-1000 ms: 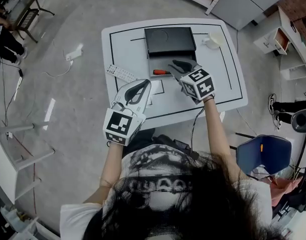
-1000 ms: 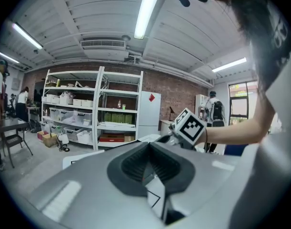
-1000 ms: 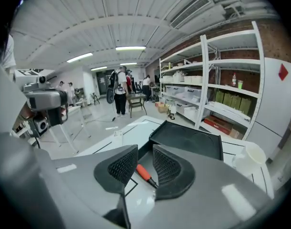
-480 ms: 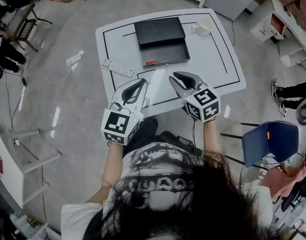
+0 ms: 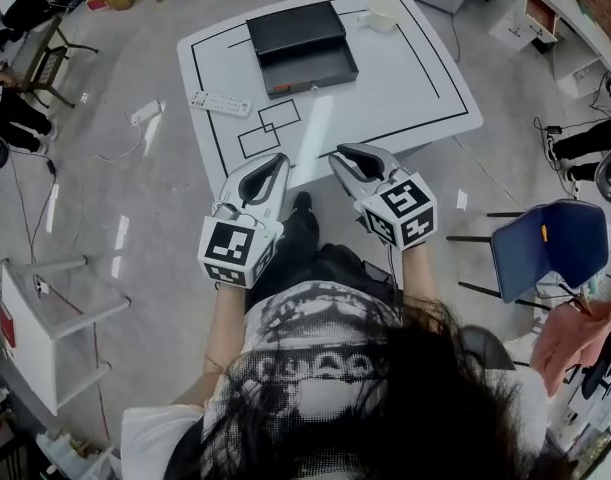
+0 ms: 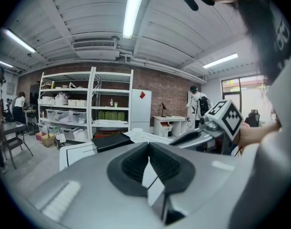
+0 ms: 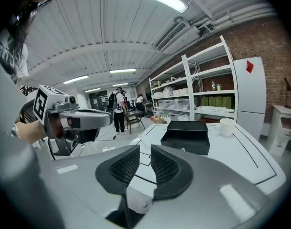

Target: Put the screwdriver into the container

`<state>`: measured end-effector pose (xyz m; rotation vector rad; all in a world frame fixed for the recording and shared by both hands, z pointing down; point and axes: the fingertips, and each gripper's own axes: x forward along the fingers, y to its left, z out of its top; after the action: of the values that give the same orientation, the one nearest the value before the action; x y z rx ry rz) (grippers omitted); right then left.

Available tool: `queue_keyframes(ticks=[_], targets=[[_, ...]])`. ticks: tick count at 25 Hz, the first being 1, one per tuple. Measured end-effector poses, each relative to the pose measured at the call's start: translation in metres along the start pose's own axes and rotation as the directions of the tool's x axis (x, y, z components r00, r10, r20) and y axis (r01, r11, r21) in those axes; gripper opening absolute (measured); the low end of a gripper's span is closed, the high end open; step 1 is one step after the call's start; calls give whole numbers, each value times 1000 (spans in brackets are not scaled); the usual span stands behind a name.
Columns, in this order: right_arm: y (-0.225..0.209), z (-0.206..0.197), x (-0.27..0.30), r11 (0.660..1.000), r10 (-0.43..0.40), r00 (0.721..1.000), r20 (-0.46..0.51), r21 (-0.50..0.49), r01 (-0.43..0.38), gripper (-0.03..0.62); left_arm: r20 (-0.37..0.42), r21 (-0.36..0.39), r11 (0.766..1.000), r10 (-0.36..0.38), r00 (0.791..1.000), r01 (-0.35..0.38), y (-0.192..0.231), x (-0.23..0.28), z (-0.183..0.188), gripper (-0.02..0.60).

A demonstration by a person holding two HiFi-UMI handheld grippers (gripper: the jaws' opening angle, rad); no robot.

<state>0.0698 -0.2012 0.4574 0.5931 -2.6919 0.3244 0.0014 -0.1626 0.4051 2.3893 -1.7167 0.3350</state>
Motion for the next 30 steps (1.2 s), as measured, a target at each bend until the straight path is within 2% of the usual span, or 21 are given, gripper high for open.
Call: queue_keyframes(ticks=[7, 14, 23, 30], targets=[[37, -17, -42, 1000, -10, 999, 43, 20, 9, 66, -15, 2, 1000, -25, 1000, 25, -48, -36, -16, 0], [61, -18, -56, 1000, -2, 998, 58, 17, 1, 48, -11, 11, 1000, -4, 1000, 4, -59, -66, -14, 0], [106, -4, -23, 1000, 17, 997, 74, -7, -17, -3, -20, -2, 999, 49, 999, -49, -24, -117, -32, 0], [157, 11, 3, 999, 30, 997, 67, -38, -28, -3, 2, -16, 998, 60, 998, -60, 11, -161, -35, 0]])
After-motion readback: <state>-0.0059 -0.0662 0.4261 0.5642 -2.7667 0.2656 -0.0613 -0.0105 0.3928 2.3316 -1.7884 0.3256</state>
